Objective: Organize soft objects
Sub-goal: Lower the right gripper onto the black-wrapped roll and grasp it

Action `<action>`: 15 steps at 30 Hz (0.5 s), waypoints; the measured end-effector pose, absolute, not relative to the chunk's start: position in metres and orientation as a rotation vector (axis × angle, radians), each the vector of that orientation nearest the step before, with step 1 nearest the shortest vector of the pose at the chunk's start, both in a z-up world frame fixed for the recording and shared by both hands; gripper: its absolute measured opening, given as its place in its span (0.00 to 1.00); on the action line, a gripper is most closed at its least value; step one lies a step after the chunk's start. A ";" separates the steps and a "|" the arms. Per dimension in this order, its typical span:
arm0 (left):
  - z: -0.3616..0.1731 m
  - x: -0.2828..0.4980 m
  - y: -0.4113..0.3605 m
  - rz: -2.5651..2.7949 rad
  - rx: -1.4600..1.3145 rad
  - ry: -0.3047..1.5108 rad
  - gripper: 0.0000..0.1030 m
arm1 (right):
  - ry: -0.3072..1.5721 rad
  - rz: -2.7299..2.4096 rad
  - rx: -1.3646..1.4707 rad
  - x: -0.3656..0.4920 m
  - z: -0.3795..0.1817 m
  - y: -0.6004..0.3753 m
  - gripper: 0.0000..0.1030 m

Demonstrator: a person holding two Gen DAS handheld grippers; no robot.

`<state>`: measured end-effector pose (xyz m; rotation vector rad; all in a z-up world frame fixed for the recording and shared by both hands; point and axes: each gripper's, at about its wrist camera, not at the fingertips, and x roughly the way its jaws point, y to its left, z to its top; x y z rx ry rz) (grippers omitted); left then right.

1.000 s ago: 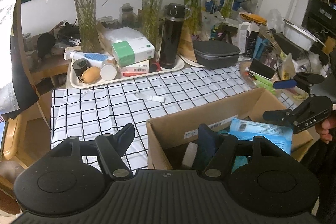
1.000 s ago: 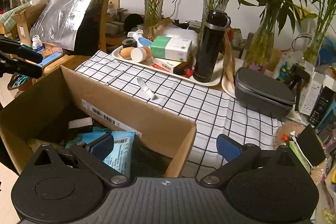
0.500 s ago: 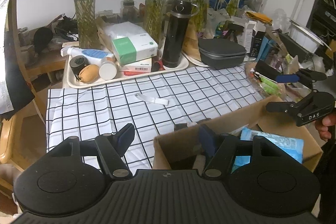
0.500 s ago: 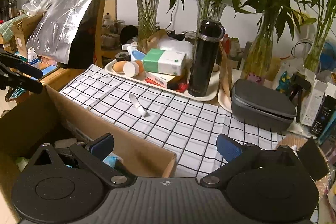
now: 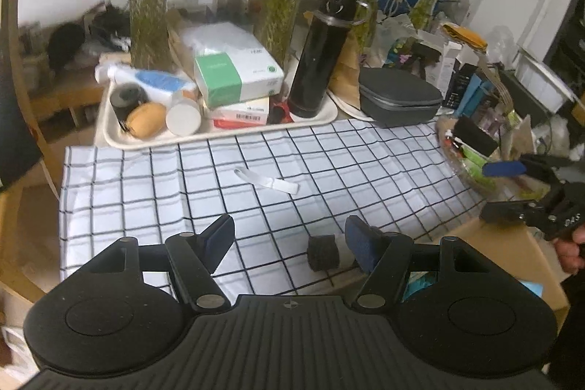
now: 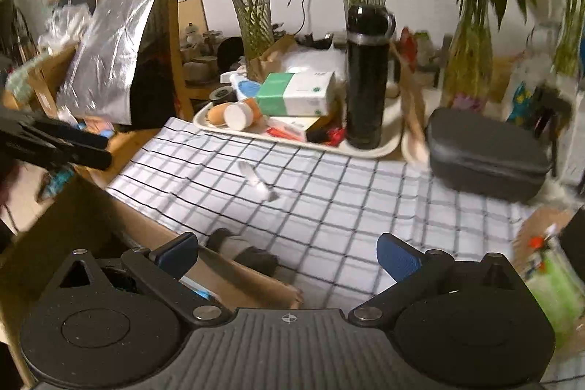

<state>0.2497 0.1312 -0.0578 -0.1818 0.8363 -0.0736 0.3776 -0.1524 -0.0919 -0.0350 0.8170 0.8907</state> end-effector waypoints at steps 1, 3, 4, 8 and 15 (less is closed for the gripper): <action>-0.060 0.254 0.133 -0.075 -0.195 0.852 0.64 | 0.836 0.903 -0.002 0.382 -0.092 -0.153 1.00; -0.066 0.262 0.137 -0.082 -0.214 0.890 0.64 | 0.877 0.919 0.047 0.392 -0.094 -0.152 1.00; -0.070 0.266 0.138 -0.087 -0.224 0.911 0.64 | 0.897 0.925 0.066 0.396 -0.096 -0.152 1.00; -0.088 0.280 0.144 -0.123 -0.290 0.996 0.64 | 1.034 0.926 0.148 0.418 -0.110 -0.148 1.00; -0.113 0.294 0.154 -0.161 -0.374 1.111 0.64 | 1.166 0.935 0.177 0.438 -0.133 -0.138 1.00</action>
